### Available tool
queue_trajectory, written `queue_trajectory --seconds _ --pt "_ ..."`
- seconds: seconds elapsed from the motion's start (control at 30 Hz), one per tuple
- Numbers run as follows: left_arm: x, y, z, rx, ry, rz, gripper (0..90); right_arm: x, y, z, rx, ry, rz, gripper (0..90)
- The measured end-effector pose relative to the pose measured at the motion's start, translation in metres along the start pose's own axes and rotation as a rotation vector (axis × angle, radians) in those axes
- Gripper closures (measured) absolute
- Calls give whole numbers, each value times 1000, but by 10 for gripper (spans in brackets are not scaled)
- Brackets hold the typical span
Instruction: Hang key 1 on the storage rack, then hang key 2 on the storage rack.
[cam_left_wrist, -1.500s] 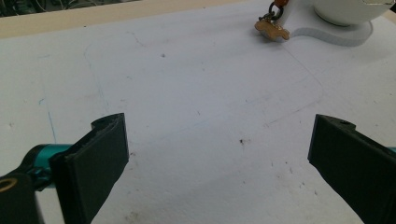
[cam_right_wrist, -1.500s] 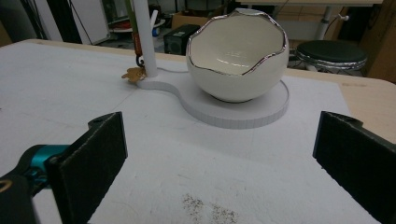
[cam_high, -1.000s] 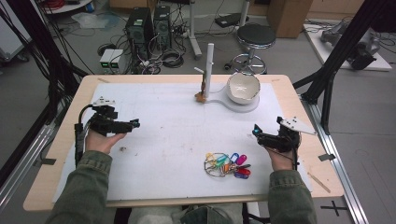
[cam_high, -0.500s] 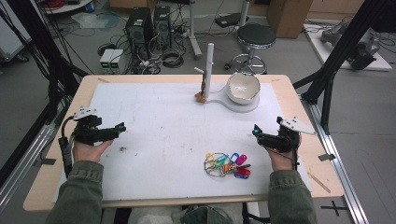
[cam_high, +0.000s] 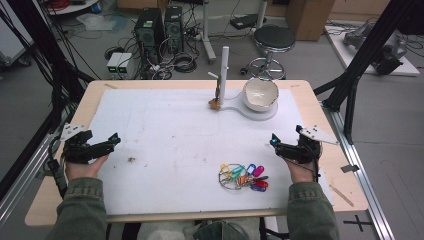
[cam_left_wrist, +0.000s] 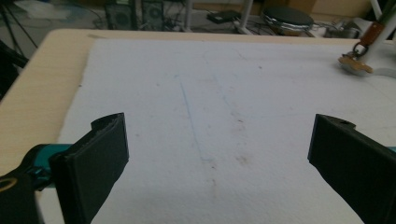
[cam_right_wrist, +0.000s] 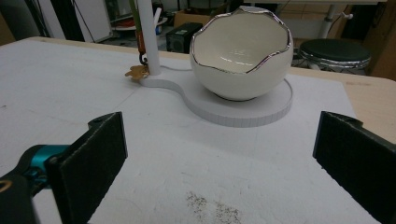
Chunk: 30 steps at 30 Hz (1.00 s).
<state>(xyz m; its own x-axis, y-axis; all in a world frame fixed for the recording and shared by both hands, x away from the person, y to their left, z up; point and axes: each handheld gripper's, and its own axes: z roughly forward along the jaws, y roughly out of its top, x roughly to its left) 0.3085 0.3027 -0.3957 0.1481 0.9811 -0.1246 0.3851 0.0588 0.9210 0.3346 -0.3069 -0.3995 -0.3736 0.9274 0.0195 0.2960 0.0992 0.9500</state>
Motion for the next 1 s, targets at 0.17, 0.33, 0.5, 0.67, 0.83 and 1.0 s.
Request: queue_trajectory --seconds 0.17,0.33,0.5,0.67,0.83,1.0 --pt "5 -6 -5 -26 46 -13 56 -1 1 -2 -4 17 16 18" --pt "12 -8 -10 -47 37 -27 56 1 7 -6 11 90 47 18" --pt "20 -9 -13 -69 47 -57 56 7 10 -6 55 184 49 18" --pt "26 -10 -16 -81 56 -77 56 18 10 -2 99 240 5 18" --pt "28 -10 -17 -86 60 -84 56 26 9 1 133 260 -42 19" --pt "29 -11 -18 -91 62 -88 56 33 10 2 144 280 -54 19"
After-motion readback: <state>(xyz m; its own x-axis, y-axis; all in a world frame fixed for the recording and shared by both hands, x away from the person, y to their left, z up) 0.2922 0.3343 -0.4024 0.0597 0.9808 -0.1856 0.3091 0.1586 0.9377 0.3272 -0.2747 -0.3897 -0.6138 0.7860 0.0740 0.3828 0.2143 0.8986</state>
